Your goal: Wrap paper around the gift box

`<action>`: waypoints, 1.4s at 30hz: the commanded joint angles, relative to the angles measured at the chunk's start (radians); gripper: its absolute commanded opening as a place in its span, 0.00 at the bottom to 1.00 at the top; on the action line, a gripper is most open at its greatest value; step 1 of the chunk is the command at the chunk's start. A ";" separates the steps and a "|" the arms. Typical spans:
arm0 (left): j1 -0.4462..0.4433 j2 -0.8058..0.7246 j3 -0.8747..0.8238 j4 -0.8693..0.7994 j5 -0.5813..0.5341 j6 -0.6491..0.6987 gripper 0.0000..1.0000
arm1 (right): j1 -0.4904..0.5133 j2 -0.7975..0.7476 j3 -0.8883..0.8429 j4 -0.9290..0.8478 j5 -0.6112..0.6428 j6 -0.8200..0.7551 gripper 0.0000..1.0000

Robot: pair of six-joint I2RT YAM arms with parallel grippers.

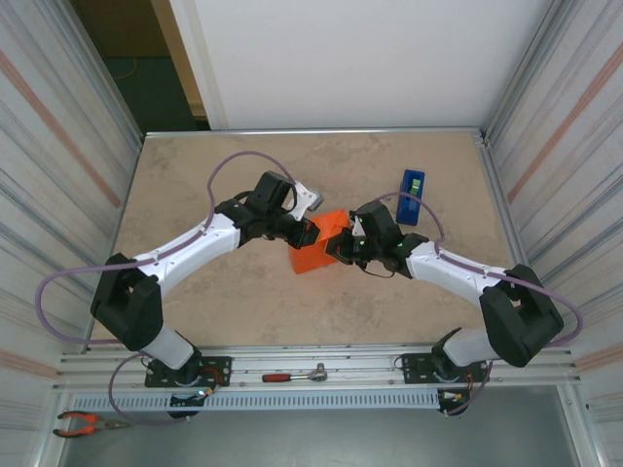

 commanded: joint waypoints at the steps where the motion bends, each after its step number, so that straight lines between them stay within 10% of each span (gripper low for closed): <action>1: -0.008 0.047 -0.053 -0.083 -0.049 0.014 0.00 | -0.005 -0.025 -0.019 0.008 0.029 -0.001 0.00; 20: 0.011 0.033 0.008 -0.083 0.002 0.021 0.00 | -0.051 -0.194 -0.075 -0.123 0.010 -0.048 0.00; 31: 0.054 -0.055 0.130 -0.004 0.045 -0.032 0.99 | -0.060 -0.264 -0.116 -0.157 0.047 -0.056 0.00; 38: 0.143 -0.321 -0.171 0.317 -0.030 -0.270 0.99 | -0.157 -0.359 -0.126 -0.261 0.046 -0.125 0.72; 42: 0.164 -0.453 -0.326 0.318 -0.093 -0.343 0.99 | -0.249 -0.372 -0.125 -0.305 -0.006 -0.188 0.89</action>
